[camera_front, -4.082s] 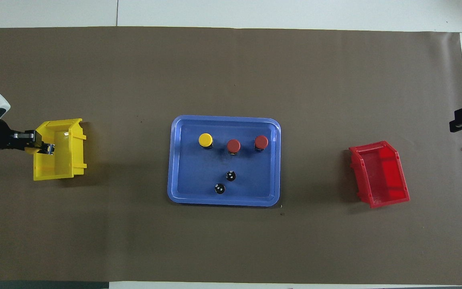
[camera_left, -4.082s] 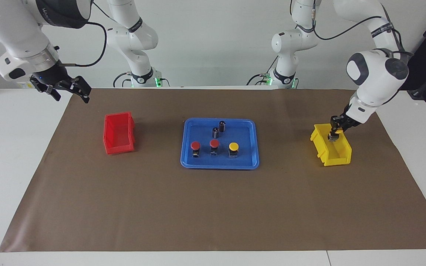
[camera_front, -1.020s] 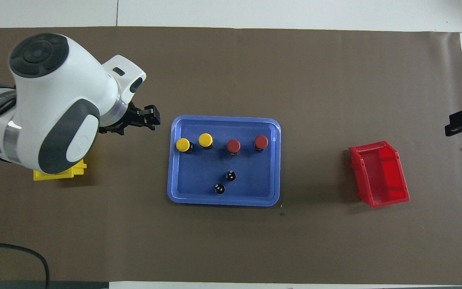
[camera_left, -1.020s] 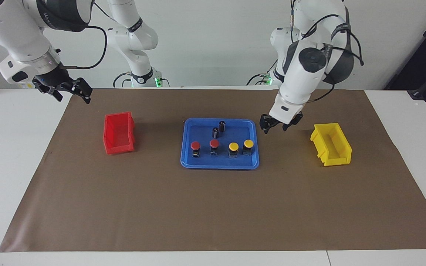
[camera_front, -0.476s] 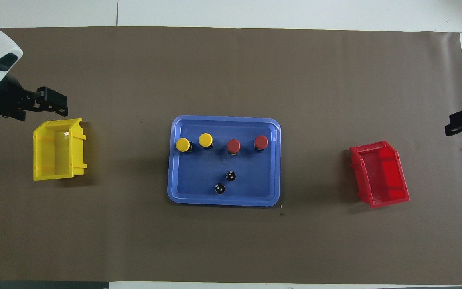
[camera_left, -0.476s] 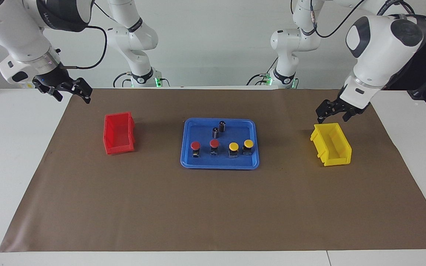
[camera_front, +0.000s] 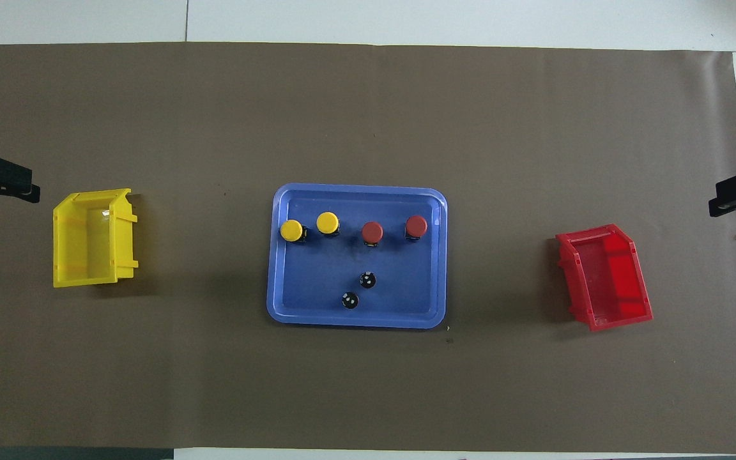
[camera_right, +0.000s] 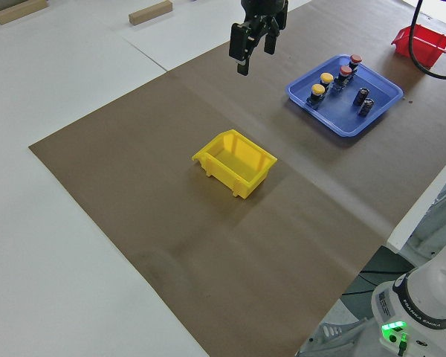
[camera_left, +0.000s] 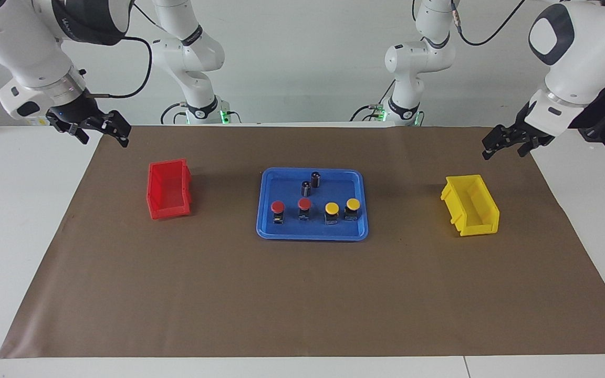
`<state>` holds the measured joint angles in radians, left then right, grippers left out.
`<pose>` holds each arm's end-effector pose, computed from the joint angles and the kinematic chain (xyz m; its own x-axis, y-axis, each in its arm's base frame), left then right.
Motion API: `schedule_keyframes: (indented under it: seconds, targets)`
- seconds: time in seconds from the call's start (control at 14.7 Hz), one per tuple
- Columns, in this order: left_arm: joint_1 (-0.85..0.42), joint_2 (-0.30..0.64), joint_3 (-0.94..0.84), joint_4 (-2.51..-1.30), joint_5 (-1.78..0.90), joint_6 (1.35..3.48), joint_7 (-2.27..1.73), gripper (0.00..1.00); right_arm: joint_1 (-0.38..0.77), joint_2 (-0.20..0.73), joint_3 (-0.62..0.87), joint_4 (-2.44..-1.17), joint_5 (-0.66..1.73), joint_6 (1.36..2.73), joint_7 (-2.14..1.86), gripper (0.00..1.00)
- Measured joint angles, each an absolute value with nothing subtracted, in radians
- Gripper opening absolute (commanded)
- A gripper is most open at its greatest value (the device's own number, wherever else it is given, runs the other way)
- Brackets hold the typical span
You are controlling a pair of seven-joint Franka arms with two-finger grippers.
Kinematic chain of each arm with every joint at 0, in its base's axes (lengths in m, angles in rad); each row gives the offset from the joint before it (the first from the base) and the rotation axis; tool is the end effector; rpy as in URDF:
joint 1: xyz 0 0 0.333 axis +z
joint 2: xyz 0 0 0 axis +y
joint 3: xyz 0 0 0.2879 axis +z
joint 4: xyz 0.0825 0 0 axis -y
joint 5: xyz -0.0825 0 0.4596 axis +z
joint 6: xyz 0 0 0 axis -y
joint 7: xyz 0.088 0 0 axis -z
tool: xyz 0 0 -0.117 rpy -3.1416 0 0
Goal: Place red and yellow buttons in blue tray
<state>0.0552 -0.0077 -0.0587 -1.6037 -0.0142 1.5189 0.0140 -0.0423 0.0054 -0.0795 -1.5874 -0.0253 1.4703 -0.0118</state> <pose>0.6205 -0.0040 0.5690 0.9969 -0.0182 -0.0768 -0.0171 -0.9997 0.0148 0.6134 -0.0782 0.5660 0.9862 -0.1114 -0.1224 -0.1093 -0.9937 0.0243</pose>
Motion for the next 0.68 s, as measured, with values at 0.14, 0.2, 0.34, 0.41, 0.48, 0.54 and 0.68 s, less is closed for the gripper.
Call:
schedule_keyframes:
  seconds: [0.14, 0.2, 0.34, 0.41, 0.48, 0.54, 0.68]
  targets:
    - [0.058, -0.039, -0.055, -1.604, -0.014, 1.480, 0.033, 1.00, -0.042, 0.005, -0.080, -1.587, -0.025, 1.470, -0.012, 1.00]
    - [0.054, -0.048, -0.055, -1.604, -0.014, 1.475, 0.037, 1.00, -0.042, 0.005, -0.080, -1.587, -0.025, 1.470, -0.012, 1.00]
    - [0.030, -0.055, -0.049, -1.603, -0.014, 1.475, 0.038, 1.00, -0.042, 0.005, -0.080, -1.587, -0.025, 1.470, -0.012, 1.00]
    - [0.016, -0.055, -0.046, -1.603, -0.014, 1.478, 0.038, 1.00, -0.042, 0.005, -0.080, -1.587, -0.025, 1.470, -0.012, 1.00]
    - [0.004, -0.055, -0.044, -1.603, -0.014, 1.484, 0.038, 1.00, -0.042, 0.005, -0.080, -1.587, -0.025, 1.470, -0.012, 1.00]
    - [-0.005, -0.055, -0.043, -1.603, -0.014, 1.491, 0.038, 1.00, -0.042, 0.005, -0.080, -1.587, -0.025, 1.470, -0.012, 1.00]
    - [-0.009, -0.055, -0.043, -1.603, -0.014, 1.495, 0.038, 1.00, -0.042, 0.005, -0.080, -1.587, -0.025, 1.470, -0.012, 1.00]
